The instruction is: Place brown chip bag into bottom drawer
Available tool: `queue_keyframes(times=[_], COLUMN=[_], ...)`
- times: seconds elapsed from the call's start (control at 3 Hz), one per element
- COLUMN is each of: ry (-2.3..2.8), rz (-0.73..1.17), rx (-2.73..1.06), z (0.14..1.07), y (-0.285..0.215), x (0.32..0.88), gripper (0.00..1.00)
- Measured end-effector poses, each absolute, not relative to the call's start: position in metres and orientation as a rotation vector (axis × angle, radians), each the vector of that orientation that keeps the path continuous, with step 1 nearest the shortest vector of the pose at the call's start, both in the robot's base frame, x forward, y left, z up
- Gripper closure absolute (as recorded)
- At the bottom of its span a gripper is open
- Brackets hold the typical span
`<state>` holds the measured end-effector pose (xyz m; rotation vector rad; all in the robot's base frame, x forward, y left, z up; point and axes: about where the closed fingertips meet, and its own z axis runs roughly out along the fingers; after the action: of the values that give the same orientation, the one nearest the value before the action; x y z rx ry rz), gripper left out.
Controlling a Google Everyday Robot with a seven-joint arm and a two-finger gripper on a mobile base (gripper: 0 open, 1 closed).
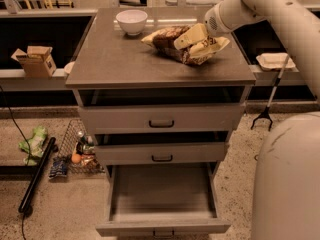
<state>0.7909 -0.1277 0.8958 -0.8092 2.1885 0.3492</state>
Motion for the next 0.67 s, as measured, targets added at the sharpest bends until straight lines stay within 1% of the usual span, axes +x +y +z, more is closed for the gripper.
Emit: queue_keyframes(times=[0.33, 0.67], ry=[2.235, 2.275], rz=[0.296, 0.258], rx=[-0.782, -0.778], z=[0.874, 0.855], y=[-0.118, -0.11], x=[0.803, 0.81], gripper=[0.0, 0.16])
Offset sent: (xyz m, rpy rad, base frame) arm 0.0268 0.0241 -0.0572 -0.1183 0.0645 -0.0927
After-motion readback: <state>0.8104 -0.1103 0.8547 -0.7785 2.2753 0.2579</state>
